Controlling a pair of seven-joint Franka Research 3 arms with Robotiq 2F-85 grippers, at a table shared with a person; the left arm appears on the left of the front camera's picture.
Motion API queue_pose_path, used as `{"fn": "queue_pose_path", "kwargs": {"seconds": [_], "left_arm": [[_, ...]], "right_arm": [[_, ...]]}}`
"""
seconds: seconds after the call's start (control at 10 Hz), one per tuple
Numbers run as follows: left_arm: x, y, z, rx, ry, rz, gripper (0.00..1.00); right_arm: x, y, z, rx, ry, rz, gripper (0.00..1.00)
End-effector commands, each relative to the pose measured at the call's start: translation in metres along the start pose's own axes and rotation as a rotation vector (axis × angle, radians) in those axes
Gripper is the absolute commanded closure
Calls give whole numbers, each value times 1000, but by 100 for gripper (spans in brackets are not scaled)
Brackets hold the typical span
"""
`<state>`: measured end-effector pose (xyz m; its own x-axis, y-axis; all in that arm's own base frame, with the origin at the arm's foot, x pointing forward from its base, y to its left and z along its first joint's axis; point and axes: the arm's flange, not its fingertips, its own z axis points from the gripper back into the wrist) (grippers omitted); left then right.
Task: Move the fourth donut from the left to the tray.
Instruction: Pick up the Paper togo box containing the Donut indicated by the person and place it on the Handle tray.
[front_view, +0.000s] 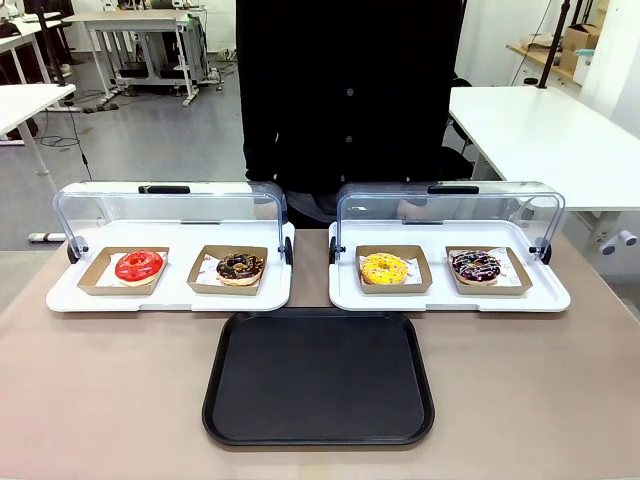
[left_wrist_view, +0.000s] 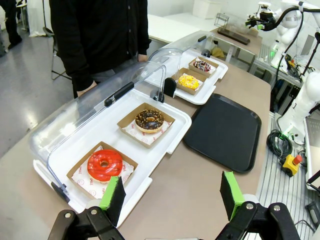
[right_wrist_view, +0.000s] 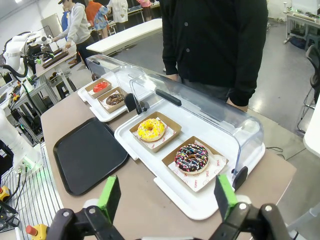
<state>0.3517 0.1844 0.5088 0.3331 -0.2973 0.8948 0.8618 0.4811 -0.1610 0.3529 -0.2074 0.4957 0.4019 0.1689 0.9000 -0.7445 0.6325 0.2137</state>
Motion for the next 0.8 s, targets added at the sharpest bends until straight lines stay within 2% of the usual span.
{"fn": "queue_pose_path", "kwargs": {"seconds": [0.0, 0.7], "left_arm": [[1, 1, 1, -9, -13, -23, 0], [1, 1, 1, -9, -13, -23, 0]], "right_arm": [[3, -3, 0, 0, -26, 26, 0], [3, -3, 0, 0, -26, 26, 0]]}}
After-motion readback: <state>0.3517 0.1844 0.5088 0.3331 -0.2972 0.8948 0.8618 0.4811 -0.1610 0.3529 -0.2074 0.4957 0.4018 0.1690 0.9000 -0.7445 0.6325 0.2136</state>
